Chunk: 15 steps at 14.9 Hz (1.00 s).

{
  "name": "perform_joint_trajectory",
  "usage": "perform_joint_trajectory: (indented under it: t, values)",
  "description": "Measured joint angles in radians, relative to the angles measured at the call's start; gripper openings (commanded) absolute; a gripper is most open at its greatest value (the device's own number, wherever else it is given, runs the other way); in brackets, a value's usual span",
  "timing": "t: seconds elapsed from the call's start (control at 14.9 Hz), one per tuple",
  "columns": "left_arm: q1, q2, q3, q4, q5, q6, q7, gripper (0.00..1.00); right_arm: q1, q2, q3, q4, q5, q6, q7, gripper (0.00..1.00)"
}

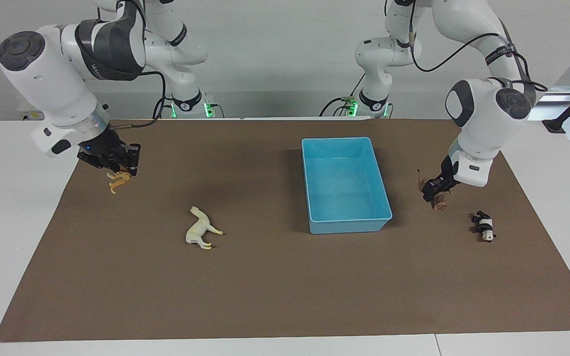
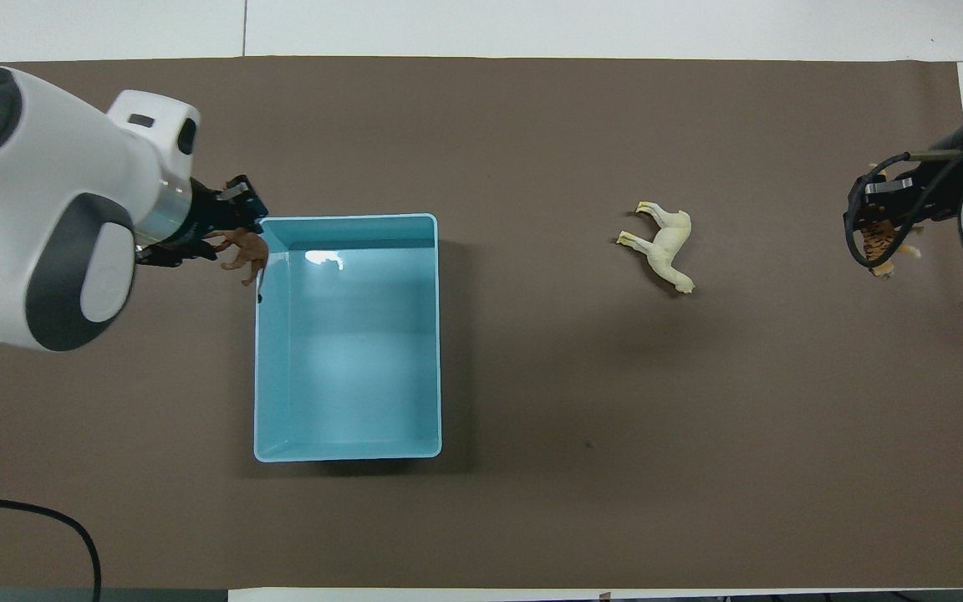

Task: Put all toys into storage box
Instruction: 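Release the deer with the left gripper while the right gripper lifts the tiger, then lower the orange tiger into the box and open the right gripper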

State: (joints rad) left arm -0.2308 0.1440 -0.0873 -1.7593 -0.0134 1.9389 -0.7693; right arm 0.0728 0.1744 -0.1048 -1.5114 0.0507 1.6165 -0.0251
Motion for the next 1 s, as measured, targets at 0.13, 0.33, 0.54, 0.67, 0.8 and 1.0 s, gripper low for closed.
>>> perform_joint_trajectory:
  t: [0.13,0.33,0.54,0.67,0.8,1.0]
  values:
    - [-0.070,0.001,-0.001,-0.003,0.000,0.002,-0.087,1.00,0.000,0.000,0.001,0.000,0.000,0.000,0.019,0.00]
    - [-0.092,0.001,0.002,-0.008,0.001,0.002,-0.123,1.00,0.005,-0.001,0.004,0.000,0.000,0.000,0.038,0.00]
    - [-0.066,0.001,0.023,-0.009,0.003,0.002,-0.066,1.00,0.016,-0.001,0.004,0.000,0.000,0.000,0.068,0.00]
    - [-0.005,0.001,0.029,-0.009,0.006,0.002,0.076,1.00,0.038,-0.002,0.006,0.000,0.001,0.000,0.122,0.00]
    - [0.090,0.001,0.033,-0.010,0.019,0.002,0.276,1.00,0.099,-0.002,0.008,0.001,0.005,0.000,0.248,0.00]
    - [0.255,0.001,0.037,-0.014,0.026,0.018,0.626,1.00,0.299,-0.003,0.016,0.007,0.006,0.028,0.572,0.00]
